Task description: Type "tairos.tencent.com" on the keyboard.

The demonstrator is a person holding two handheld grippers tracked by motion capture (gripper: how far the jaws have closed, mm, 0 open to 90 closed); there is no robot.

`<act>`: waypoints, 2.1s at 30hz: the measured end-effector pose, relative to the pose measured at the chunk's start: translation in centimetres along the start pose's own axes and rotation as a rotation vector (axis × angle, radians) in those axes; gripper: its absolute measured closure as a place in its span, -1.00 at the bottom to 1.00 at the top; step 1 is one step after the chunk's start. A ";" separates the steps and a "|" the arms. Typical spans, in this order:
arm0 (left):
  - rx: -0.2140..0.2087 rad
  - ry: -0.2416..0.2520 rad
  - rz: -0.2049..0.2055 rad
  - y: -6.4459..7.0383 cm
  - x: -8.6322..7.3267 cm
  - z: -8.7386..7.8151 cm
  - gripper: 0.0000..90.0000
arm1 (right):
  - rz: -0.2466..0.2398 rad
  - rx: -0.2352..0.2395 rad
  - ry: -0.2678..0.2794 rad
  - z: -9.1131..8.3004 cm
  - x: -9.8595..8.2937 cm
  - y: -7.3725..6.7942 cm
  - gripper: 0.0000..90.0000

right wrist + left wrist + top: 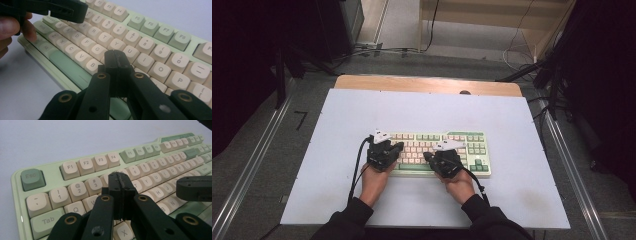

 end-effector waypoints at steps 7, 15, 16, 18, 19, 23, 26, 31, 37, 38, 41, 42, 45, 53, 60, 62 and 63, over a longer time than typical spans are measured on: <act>-0.001 0.001 0.001 0.0 0.0 0.0 1.00 | -0.008 0.004 -0.008 0.3 -0.1 -0.4 0.94; 0.000 0.000 0.003 0.0 0.0 0.0 1.00 | -0.012 0.006 -0.007 0.4 -0.1 -0.5 0.94; -0.001 0.000 0.003 0.0 0.0 0.0 1.00 | -0.013 0.005 -0.008 0.4 -0.1 -0.5 0.94; -0.001 0.000 0.002 0.0 0.0 0.0 1.00 | -0.014 0.005 -0.008 0.4 -0.1 -0.5 0.94; -0.001 -0.001 0.003 0.0 0.0 0.0 1.00 | -0.015 0.005 -0.009 0.4 -0.1 -0.5 0.94; -0.001 0.002 0.002 0.0 0.0 -0.1 1.00 | -0.016 0.008 -0.010 0.5 -0.2 -0.6 0.94; -0.002 0.000 0.002 0.0 0.0 -0.1 1.00 | -0.017 0.007 -0.013 0.6 -0.2 -0.6 0.94; -0.004 0.000 0.004 0.1 0.0 -0.1 1.00 | -0.021 0.006 -0.016 0.6 -0.3 -0.7 0.94; -0.008 0.002 0.004 0.2 0.0 -0.1 1.00 | -0.017 0.009 -0.021 0.8 -0.4 -0.6 0.94; -0.008 0.003 0.004 0.2 0.0 -0.1 1.00 | -0.014 0.011 -0.010 0.5 -0.3 -0.6 0.94; -0.015 0.001 -0.002 0.2 0.0 0.0 1.00 | -0.009 0.011 0.017 -0.1 0.1 -0.6 0.94; -0.019 0.000 -0.005 0.3 0.0 0.0 1.00 | -0.008 0.011 0.020 -0.2 0.2 -0.5 0.94; -0.022 0.000 -0.002 0.4 0.1 0.0 1.00 | -0.001 0.004 0.018 -0.3 0.2 -0.1 0.94; -0.030 -0.008 0.000 0.6 0.0 0.2 1.00 | 0.009 -0.003 0.022 -0.6 0.2 0.3 0.94; -0.035 -0.011 0.006 0.9 0.1 0.4 1.00 | 0.018 -0.010 0.023 -0.8 0.1 0.7 0.94; -0.036 -0.012 0.006 0.9 0.1 0.4 1.00 | 0.019 -0.010 0.023 -0.9 0.1 0.7 0.94; -0.037 -0.011 0.006 0.9 0.1 0.5 1.00 | 0.021 -0.010 0.021 -0.9 0.1 0.7 0.94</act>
Point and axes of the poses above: each handheld gripper's, and its own axes: z roughly forward along the jaws, x roughly out of its top, y roughly to its right, the point moved 5 cm from there along z, roughly forward along the jaws, and after that the axes turned 1 degree about -z, right-handed, at the moved point
